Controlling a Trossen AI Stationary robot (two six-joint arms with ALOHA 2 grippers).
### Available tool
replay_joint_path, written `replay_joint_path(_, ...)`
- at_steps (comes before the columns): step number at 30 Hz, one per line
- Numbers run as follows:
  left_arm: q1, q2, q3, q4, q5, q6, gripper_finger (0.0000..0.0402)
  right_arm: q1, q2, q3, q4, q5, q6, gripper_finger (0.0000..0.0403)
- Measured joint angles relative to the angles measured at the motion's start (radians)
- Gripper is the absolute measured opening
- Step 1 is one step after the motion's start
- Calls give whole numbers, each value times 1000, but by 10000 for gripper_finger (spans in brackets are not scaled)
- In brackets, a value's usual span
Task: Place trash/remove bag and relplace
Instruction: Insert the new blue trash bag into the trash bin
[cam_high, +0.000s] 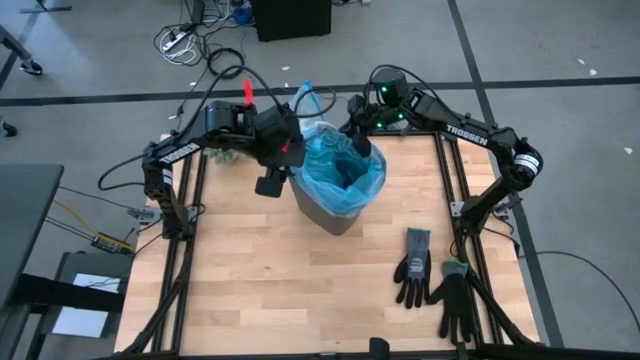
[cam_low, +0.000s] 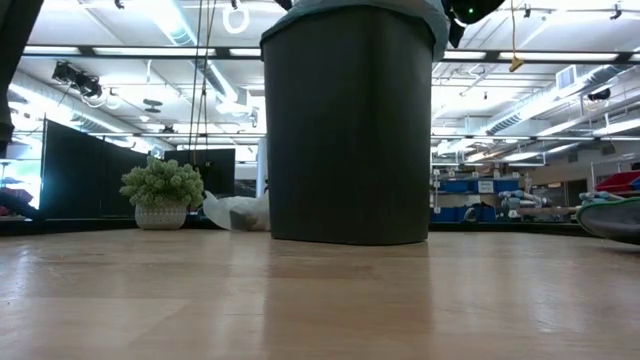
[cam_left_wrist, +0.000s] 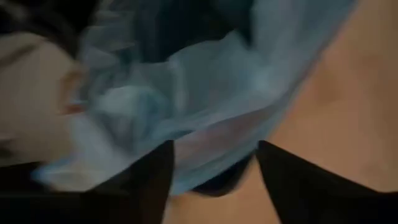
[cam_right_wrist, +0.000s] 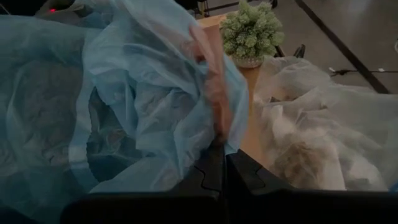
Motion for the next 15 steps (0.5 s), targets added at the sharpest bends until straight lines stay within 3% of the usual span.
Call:
replay_joint_path(3,-4,1,0,5,-95,95,285,0,0,0,-5,-11,0,0)
replay_joint_path(6,6,24,2,15,-79,139,310,0,0,0,-6,-45,-3,0)
replay_joint_path(15,11,81,0,10,-45,152,286,5,0,0,-13,-73,5,0)
